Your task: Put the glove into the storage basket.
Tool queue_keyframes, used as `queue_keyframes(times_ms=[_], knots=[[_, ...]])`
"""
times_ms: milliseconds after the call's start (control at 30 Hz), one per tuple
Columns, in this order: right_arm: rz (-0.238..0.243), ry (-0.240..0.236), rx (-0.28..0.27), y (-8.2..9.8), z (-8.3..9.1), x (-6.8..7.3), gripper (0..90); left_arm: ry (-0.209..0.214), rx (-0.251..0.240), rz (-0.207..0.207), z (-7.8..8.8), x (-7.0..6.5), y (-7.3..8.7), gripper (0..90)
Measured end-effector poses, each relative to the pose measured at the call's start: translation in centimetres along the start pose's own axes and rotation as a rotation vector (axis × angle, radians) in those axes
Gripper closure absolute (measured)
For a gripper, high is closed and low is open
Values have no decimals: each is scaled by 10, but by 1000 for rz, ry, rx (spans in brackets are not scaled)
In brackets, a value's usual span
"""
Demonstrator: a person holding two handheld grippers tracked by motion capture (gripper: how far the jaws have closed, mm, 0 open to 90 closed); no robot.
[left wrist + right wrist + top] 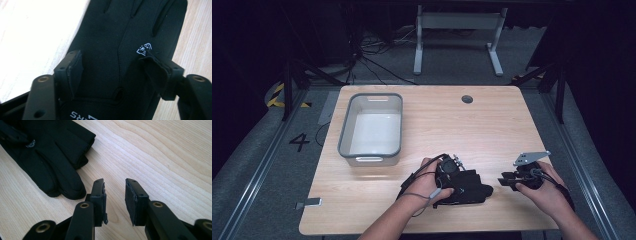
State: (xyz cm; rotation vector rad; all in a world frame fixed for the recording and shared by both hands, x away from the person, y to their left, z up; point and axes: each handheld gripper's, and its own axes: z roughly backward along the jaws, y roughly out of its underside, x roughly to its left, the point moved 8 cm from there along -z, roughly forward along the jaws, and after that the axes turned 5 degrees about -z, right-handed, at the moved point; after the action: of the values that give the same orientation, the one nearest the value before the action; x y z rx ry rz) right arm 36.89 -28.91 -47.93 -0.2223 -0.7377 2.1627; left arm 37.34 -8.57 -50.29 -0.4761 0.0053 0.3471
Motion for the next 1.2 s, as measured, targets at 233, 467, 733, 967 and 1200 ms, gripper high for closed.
queue_keyframes(times_ms=[233,467,733,967,1200], knots=[[7,-15,3,0,-2,3,685,18,6,-31,-6,-3,4,251],[12,-13,-7,-1,-1,4,681,-50,30,-67,-10,-6,4,264],[20,-17,-4,-2,-4,8,672,-74,57,-56,-10,-6,2,307],[20,-22,-2,-2,-5,10,673,-81,51,-16,-5,3,3,520],[14,-25,-3,-2,-5,9,676,-92,47,21,-4,5,1,652]])
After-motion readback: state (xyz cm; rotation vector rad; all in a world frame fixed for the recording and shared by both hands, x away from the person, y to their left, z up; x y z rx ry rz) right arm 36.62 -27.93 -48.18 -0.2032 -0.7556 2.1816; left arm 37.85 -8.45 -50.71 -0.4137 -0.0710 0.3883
